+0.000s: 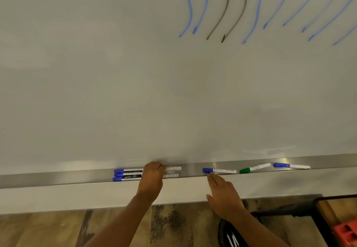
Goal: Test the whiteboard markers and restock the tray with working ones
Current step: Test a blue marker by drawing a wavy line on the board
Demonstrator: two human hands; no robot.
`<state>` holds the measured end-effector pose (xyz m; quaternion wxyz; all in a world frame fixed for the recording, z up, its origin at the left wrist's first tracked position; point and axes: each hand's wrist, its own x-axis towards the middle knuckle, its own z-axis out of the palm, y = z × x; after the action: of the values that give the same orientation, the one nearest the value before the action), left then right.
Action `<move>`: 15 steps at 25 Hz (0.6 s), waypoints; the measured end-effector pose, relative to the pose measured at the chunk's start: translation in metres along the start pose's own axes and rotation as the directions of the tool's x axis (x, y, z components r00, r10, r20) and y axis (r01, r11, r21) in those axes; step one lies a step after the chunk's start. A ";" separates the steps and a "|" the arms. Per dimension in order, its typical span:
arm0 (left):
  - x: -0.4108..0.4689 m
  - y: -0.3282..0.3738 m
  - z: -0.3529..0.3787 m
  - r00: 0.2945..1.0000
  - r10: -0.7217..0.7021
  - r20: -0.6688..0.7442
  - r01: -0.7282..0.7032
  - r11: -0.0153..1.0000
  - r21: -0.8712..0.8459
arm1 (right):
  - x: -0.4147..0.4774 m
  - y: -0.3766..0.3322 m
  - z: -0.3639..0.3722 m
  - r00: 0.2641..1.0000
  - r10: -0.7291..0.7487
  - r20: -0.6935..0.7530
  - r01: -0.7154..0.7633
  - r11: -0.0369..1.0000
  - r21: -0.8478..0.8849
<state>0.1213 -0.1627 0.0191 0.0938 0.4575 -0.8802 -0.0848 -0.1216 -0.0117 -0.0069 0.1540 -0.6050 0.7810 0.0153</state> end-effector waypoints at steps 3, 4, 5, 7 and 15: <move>-0.002 -0.004 0.010 0.998 -0.018 0.052 0.019 1.000 -0.006 | 0.003 0.000 0.005 1.000 -0.005 0.004 0.005 0.999 -0.035; -0.003 -0.005 0.013 0.998 -0.018 0.058 0.018 1.000 -0.001 | 0.004 0.001 0.005 1.000 -0.005 0.004 0.005 0.999 -0.037; -0.005 -0.005 0.015 0.999 -0.013 0.053 0.013 1.000 0.005 | 0.004 0.001 0.005 1.000 -0.006 0.002 0.006 0.999 -0.043; -0.006 -0.005 0.017 0.999 0.007 0.032 -0.009 0.999 0.048 | 0.004 0.001 0.007 1.000 -0.008 0.006 0.008 0.999 -0.050; -0.003 -0.008 0.027 0.995 -0.042 0.090 0.029 0.989 0.144 | 0.005 0.003 0.010 1.000 -0.003 0.023 0.003 0.999 -0.038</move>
<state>0.1229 -0.1632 -0.0091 0.0185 0.4742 -0.8791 -0.0446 -0.1235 -0.0137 -0.0179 0.1513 -0.6088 0.7779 0.0367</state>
